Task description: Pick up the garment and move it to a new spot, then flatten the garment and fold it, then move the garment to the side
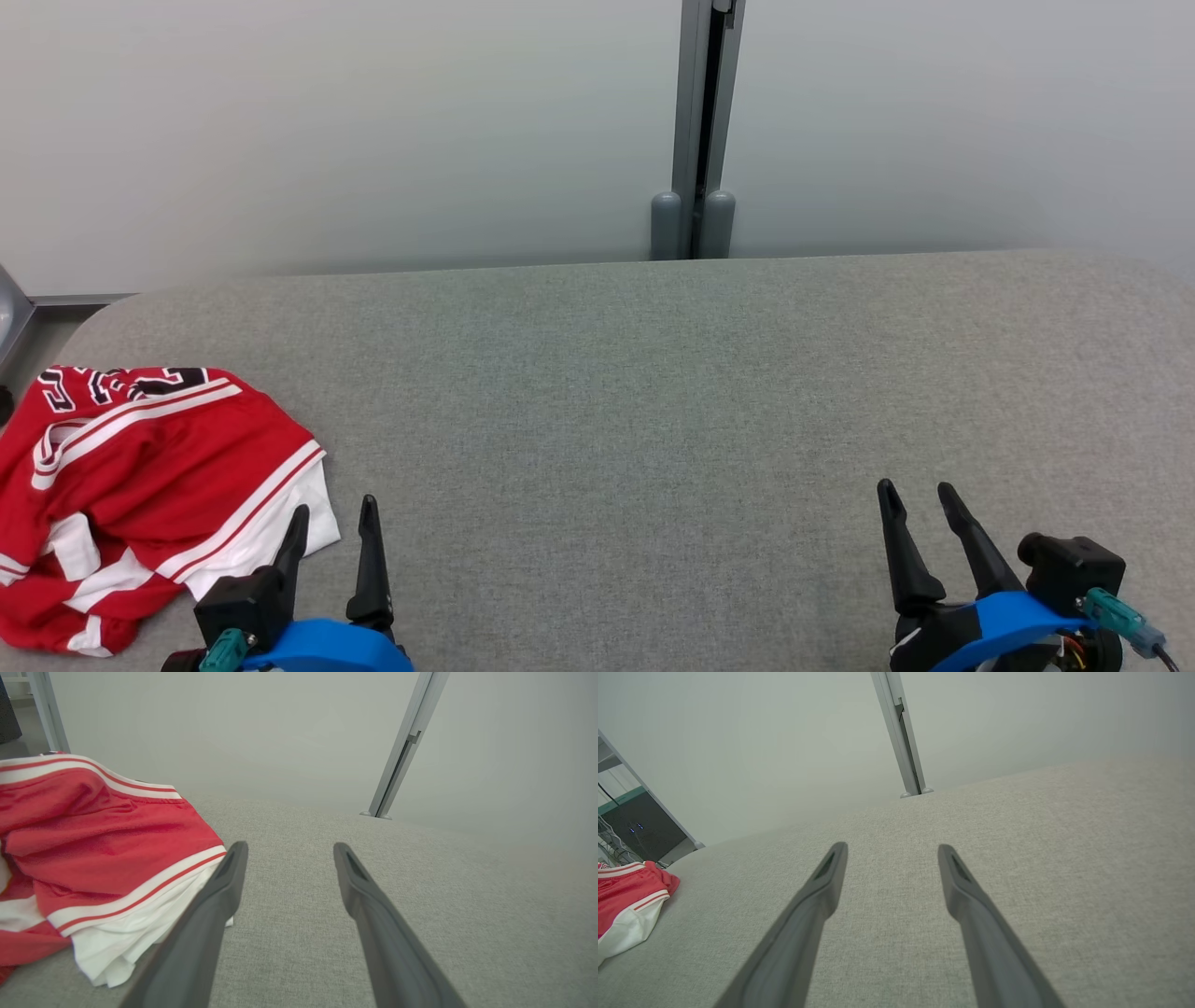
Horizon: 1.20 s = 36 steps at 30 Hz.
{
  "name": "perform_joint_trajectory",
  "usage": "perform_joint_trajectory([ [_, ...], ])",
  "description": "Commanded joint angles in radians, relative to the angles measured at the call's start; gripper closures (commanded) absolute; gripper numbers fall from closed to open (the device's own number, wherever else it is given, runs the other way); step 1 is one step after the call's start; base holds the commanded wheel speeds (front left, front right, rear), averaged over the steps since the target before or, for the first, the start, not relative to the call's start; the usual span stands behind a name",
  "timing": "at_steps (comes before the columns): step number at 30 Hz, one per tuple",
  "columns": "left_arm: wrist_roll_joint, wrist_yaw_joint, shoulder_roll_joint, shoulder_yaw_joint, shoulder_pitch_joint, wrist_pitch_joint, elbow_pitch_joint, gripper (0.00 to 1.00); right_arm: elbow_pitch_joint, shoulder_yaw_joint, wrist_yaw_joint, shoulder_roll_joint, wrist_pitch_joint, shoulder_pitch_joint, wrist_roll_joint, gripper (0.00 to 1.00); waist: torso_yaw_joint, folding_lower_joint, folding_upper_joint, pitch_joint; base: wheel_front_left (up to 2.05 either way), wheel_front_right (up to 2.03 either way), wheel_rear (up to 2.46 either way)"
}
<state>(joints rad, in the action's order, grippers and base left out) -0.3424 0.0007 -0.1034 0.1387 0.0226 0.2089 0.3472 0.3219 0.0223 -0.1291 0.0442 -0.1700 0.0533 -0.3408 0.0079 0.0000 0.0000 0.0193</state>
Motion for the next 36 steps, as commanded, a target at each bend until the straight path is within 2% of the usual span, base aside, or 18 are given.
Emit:
perform_joint_trajectory([
  [1,0.025,0.008,-0.008,0.003,0.014,0.011,0.002,0.0,-0.002,0.002,-0.002,0.009,-0.012,0.005,0.029,0.0,0.0,0.0,0.0,0.001,0.0,0.0,0.0],
  [27,0.125,0.023,-0.009,0.024,0.002,0.053,0.017,0.0,0.009,0.012,-0.003,0.01,-0.059,0.006,0.186,0.0,-0.005,0.0,0.0,0.008,0.0,0.0,0.0],
  [36,0.108,0.026,-0.012,0.024,-0.001,0.055,0.02,0.0,0.016,0.011,-0.003,0.009,-0.063,0.01,0.186,0.0,-0.008,0.0,0.0,0.009,0.0,0.0,0.0],
])
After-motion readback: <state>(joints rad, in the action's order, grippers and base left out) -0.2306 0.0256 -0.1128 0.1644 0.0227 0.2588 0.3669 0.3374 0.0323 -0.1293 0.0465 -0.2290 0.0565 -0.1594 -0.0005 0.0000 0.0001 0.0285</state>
